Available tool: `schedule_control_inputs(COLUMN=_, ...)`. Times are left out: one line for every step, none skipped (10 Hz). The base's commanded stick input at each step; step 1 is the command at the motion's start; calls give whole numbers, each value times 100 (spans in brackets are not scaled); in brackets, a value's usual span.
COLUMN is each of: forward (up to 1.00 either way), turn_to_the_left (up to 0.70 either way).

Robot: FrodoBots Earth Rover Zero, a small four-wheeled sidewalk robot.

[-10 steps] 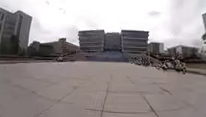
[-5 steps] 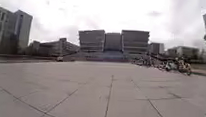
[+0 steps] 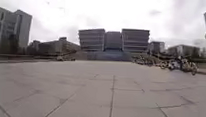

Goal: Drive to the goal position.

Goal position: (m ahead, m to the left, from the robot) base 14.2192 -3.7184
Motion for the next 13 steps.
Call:
schedule_control_inputs(forward=70, turn_to_the_left=2)
schedule_control_inputs(forward=70, turn_to_the_left=2)
schedule_control_inputs(forward=70, turn_to_the_left=2)
schedule_control_inputs(forward=70, turn_to_the_left=2)
schedule_control_inputs(forward=70, turn_to_the_left=2)
schedule_control_inputs(forward=70, turn_to_the_left=2)
schedule_control_inputs(forward=70, turn_to_the_left=2)
schedule_control_inputs(forward=70, turn_to_the_left=2)
schedule_control_inputs(forward=70, turn_to_the_left=2)
schedule_control_inputs(forward=70, turn_to_the_left=2)
schedule_control_inputs(forward=70, turn_to_the_left=2)
schedule_control_inputs(forward=70, turn_to_the_left=2)
schedule_control_inputs(forward=70, turn_to_the_left=2)
